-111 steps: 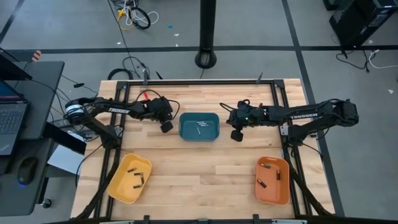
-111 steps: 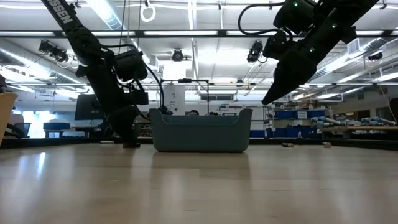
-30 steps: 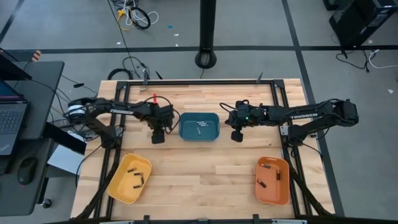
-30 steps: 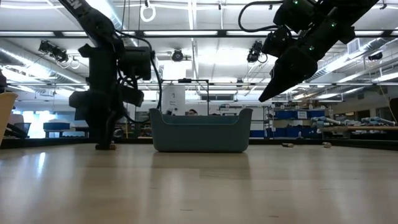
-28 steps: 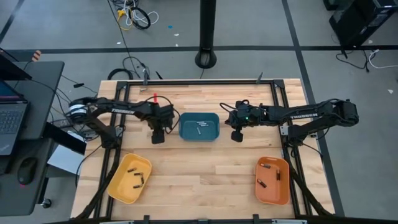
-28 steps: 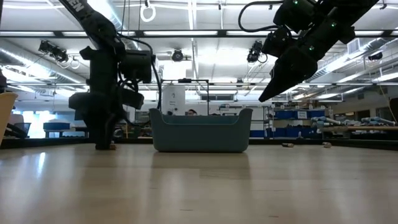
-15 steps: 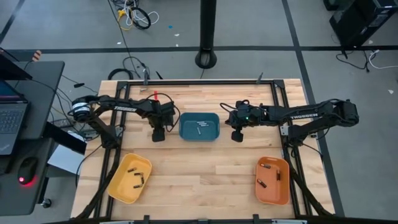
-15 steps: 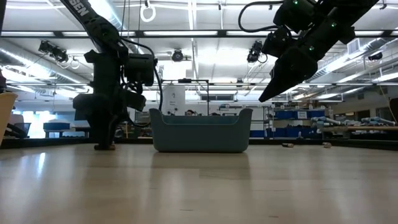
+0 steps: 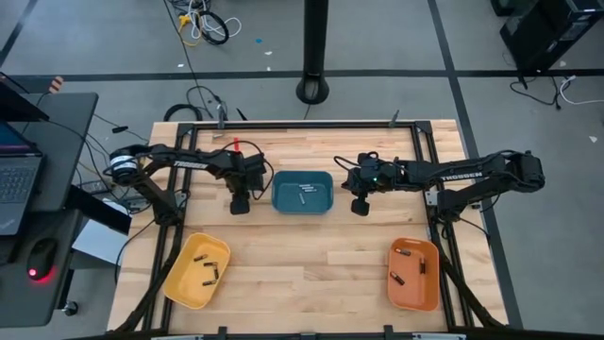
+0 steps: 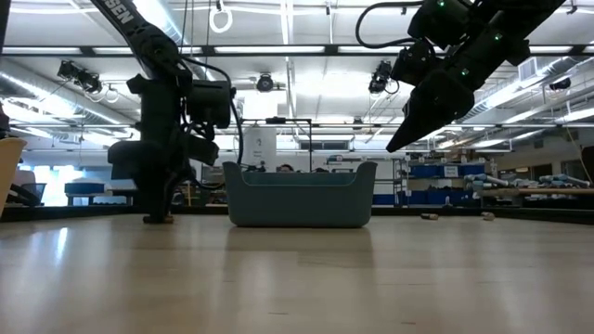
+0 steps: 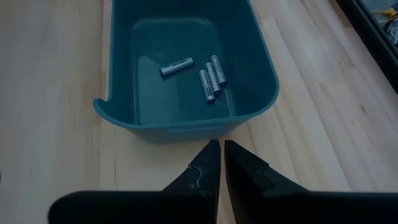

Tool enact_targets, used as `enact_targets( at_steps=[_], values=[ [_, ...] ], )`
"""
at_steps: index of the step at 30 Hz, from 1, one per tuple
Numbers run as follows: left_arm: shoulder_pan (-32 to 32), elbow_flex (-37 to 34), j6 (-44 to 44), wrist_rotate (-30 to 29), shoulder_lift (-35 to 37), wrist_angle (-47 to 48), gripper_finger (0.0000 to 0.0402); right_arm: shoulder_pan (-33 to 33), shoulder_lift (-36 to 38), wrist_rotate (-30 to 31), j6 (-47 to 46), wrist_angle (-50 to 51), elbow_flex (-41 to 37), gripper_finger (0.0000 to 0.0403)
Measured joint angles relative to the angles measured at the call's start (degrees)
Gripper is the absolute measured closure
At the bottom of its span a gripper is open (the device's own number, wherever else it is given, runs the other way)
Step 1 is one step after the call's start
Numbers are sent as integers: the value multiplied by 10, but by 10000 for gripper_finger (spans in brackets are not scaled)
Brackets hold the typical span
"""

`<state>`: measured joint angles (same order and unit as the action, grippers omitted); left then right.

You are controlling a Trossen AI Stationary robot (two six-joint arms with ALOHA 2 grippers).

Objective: Sort batteries
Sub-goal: Put the black battery into the yellow bin

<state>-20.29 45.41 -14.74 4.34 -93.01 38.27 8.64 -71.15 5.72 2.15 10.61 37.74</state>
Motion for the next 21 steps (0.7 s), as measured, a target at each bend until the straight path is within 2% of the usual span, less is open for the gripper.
enact_targets(
  at_steps=[5, 21],
  values=[
    [0, 21, 0, 0, -4, 22, 375, 0, 0, 0, 0, 0, 0, 369],
    [18, 72, -16, 3, -7, 91, 377, 0, 0, 0, 0, 1, 0, 369]
  ],
)
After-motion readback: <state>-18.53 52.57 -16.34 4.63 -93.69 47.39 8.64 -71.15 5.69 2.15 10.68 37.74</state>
